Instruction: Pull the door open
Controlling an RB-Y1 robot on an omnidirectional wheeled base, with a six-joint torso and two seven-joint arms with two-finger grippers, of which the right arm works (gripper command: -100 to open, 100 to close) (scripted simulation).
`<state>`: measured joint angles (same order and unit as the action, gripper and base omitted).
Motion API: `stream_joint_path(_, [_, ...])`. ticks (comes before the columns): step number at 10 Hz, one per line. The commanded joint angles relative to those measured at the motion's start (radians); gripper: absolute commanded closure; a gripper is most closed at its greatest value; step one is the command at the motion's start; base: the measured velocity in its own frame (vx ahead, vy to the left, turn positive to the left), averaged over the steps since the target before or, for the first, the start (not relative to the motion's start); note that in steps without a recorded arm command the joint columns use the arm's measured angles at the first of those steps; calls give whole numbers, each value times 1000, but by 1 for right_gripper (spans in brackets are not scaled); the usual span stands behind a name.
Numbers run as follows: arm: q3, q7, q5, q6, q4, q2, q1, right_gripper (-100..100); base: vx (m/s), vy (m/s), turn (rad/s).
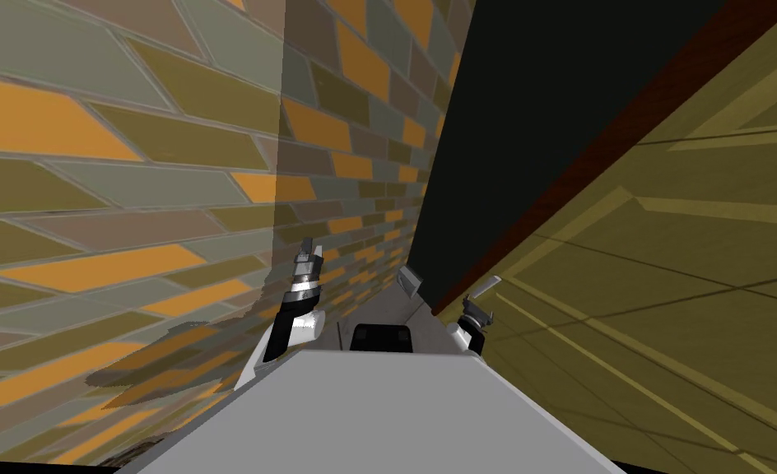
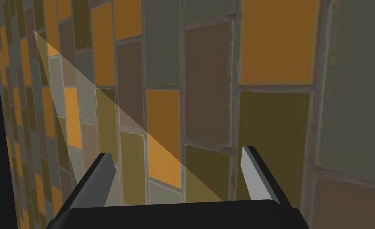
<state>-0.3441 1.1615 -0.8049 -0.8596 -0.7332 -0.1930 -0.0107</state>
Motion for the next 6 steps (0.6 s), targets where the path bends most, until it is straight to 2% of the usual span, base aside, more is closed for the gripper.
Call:
stream_joint_path(1, [-5,23,-13,-10,29,-1,7,-100,49,-58,111])
stream_joint_path(2, [-2,15,-7,-10,30,-2,12,-100,22,-27,23])
stream_joint_path(3, [2,51,17,-9,46,-14,12,-100,81,-15,-153])
stream_joint_path(6, [8,97,53,-6,63,-31,9,-100,120,-16,-130])
